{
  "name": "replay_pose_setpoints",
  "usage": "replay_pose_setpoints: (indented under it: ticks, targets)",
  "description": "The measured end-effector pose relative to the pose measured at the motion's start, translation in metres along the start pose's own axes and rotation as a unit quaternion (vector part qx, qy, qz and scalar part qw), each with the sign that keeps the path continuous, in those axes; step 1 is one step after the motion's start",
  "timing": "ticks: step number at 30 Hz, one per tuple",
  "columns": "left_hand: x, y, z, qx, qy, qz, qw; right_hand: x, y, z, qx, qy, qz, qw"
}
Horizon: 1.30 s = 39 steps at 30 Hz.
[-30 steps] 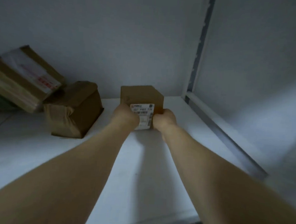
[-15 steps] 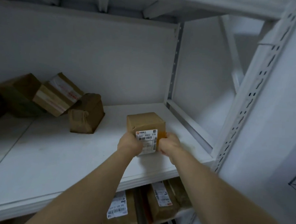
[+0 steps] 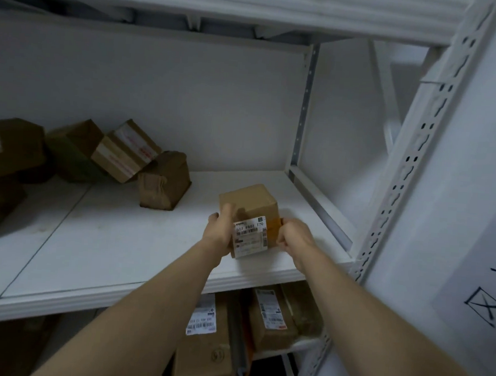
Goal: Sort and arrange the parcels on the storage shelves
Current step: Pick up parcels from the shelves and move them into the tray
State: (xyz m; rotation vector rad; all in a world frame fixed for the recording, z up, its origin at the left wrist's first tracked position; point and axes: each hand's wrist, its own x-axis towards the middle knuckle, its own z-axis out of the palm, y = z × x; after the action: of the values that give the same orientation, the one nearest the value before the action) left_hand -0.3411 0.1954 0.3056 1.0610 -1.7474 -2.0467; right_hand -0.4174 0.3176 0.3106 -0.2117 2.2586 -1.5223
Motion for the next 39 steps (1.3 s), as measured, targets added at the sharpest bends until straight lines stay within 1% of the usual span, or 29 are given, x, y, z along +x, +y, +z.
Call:
replay_pose_setpoints:
  ticks: [2,4,7,8,10,12,14,15,16,17,18,20,22,24,27,30,32,34,36,39]
  targets:
    - [-0.004,0.006,-0.001,-0.002,0.004,-0.003,1.000,0.000,-0.002,-0.001,-0.003,-0.010,-0.018,1.000]
    - [-0.003,0.010,-0.003,0.007,0.041,-0.007,0.999,-0.002,-0.004,-0.004,0.021,-0.019,-0.040,0.999]
    - [-0.002,0.011,-0.010,-0.064,0.048,-0.035,0.996,-0.008,-0.009,-0.007,0.081,-0.020,-0.059,0.995]
    - [-0.002,0.011,-0.012,-0.086,0.047,-0.046,0.994,-0.008,-0.011,-0.007,0.088,-0.025,-0.063,0.994]
    - [-0.002,0.010,-0.016,-0.092,0.061,-0.051,0.993,-0.009,-0.013,-0.004,0.082,-0.040,-0.063,0.994]
    - [0.001,0.012,-0.020,-0.063,0.103,-0.044,0.992,-0.010,-0.012,0.002,0.083,-0.069,-0.055,0.993]
    - [0.000,0.016,-0.030,0.044,0.171,-0.014,0.984,-0.010,-0.010,0.010,0.075,-0.093,-0.061,0.991]
    - [0.001,0.019,-0.034,0.079,0.198,0.000,0.977,-0.010,-0.009,0.013,0.065,-0.098,-0.070,0.991]
    - [0.001,0.021,-0.037,0.114,0.210,0.020,0.971,-0.010,-0.010,0.017,0.060,-0.100,-0.078,0.990]
    - [0.001,0.024,-0.039,0.125,0.201,0.035,0.971,-0.011,-0.011,0.021,0.060,-0.099,-0.081,0.990]
    - [-0.002,0.027,-0.040,0.107,0.180,0.037,0.977,-0.011,-0.012,0.025,0.064,-0.099,-0.078,0.990]
    - [-0.010,0.032,-0.041,0.073,0.133,0.016,0.988,-0.013,-0.014,0.030,0.071,-0.106,-0.070,0.989]
    - [-0.013,0.029,-0.045,0.080,0.093,-0.007,0.992,-0.016,-0.015,0.032,0.087,-0.109,-0.067,0.988]
    - [-0.018,0.025,-0.051,0.073,0.085,-0.017,0.994,-0.019,-0.018,0.033,0.118,-0.107,-0.066,0.985]
    - [-0.018,0.017,-0.060,0.025,0.089,-0.026,0.995,-0.023,-0.019,0.033,0.154,-0.100,-0.042,0.982]
    - [-0.019,0.012,-0.062,0.020,0.082,-0.020,0.996,-0.023,-0.019,0.036,0.077,-0.111,-0.026,0.991]
    - [-0.022,0.013,-0.062,0.016,0.075,-0.017,0.997,-0.026,-0.021,0.036,0.059,-0.117,-0.039,0.991]
    - [-0.025,0.015,-0.064,0.013,0.065,-0.004,0.998,-0.025,-0.021,0.033,0.062,-0.115,-0.064,0.989]
    - [-0.025,0.012,-0.065,0.042,0.053,0.032,0.997,-0.024,-0.020,0.029,0.078,-0.117,-0.083,0.987]
    - [-0.030,0.006,-0.063,0.082,0.053,0.092,0.991,-0.027,-0.018,0.026,0.110,-0.124,-0.078,0.983]
